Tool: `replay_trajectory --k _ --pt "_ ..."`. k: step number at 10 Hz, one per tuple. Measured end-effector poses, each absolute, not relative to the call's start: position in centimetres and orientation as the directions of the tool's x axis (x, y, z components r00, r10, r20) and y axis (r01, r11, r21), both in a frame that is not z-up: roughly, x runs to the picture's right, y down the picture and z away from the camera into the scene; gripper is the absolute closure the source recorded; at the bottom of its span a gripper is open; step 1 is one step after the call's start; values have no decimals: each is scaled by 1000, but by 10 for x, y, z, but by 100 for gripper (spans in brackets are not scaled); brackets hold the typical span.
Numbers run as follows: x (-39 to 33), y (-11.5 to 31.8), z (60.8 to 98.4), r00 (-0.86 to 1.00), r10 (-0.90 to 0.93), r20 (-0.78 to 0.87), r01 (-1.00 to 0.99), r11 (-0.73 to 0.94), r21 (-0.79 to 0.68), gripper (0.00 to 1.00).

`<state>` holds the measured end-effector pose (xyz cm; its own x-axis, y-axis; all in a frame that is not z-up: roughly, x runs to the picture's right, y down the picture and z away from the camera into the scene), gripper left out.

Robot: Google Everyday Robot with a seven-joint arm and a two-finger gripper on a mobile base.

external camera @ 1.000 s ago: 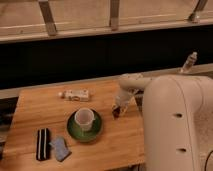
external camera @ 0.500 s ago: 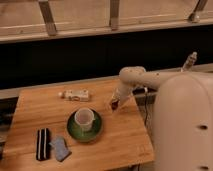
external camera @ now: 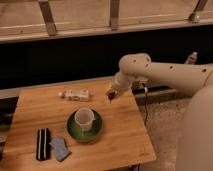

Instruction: Place the pepper on the white sponge

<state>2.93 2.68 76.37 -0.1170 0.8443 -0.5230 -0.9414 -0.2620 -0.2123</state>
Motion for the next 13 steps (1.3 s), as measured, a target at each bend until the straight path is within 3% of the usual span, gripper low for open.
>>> replay_trajectory --k 3,10,13 --pt "-32 23 746 31 871 -491 -927 -159 -340 100" --pt "-30 25 749 43 867 -497 -931 -146 -335 100" --pt "-75 44 742 176 838 -517 -920 -47 -389 100"
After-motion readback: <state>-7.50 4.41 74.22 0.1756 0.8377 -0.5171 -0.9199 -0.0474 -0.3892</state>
